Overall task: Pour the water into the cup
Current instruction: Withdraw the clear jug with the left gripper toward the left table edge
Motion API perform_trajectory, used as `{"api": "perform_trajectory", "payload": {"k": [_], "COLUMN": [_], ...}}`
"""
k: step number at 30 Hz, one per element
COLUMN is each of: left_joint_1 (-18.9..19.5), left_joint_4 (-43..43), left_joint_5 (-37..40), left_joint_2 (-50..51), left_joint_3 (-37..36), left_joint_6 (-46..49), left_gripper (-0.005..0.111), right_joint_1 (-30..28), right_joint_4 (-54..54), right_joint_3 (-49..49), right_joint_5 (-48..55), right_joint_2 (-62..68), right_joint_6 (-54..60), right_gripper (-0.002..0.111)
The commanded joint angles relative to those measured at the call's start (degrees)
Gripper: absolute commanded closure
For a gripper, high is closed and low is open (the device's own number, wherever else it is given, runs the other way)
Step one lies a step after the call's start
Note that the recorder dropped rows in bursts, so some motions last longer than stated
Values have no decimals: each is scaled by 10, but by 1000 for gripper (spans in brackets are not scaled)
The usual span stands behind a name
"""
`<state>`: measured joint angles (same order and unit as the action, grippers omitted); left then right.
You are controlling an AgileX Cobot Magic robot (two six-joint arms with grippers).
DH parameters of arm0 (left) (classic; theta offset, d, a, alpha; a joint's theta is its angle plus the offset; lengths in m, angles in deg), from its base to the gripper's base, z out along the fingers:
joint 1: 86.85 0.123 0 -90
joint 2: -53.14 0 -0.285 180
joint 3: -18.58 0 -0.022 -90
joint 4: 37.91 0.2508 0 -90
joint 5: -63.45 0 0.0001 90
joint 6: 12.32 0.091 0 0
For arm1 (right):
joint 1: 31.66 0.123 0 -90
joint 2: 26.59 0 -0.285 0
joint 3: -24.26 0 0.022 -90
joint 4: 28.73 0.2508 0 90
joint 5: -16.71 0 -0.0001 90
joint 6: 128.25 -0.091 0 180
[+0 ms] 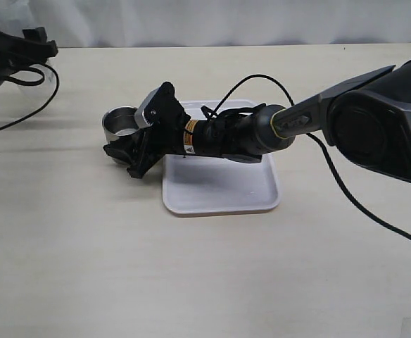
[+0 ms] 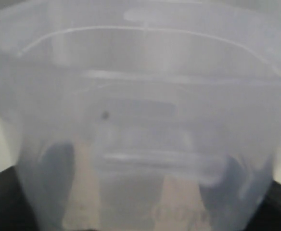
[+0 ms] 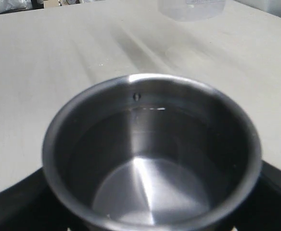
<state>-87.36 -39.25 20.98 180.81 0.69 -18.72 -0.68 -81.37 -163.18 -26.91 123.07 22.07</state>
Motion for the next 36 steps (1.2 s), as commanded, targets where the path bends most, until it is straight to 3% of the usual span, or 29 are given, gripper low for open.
{"api": "perform_trajectory", "payload": {"k": [1,8,15,21,36], "left_joint_1": [26,37,37,38,38], "left_joint_4": [-8,-8,-8,71,65], "left_joint_5": [3,-4,-73,-123,-110], "left_joint_2": [-4,5,53,66,66], "left_joint_3": [2,2,2,2,2], "left_joint_6": [-27,-7,1,25,25], "left_gripper": [107,107,107,107,107], "right_joint_1": [-3,-3,-3,-3,-3], "right_joint_4": [-8,-8,-8,-8,-8], "right_joint_3": [2,2,2,2,2], "right_joint_5": [28,28,28,28,28], "right_joint_2": [2,2,2,2,2], "right_joint_6": [-1,-1,-1,-1,-1], "right_gripper": [104,104,104,104,104]}}
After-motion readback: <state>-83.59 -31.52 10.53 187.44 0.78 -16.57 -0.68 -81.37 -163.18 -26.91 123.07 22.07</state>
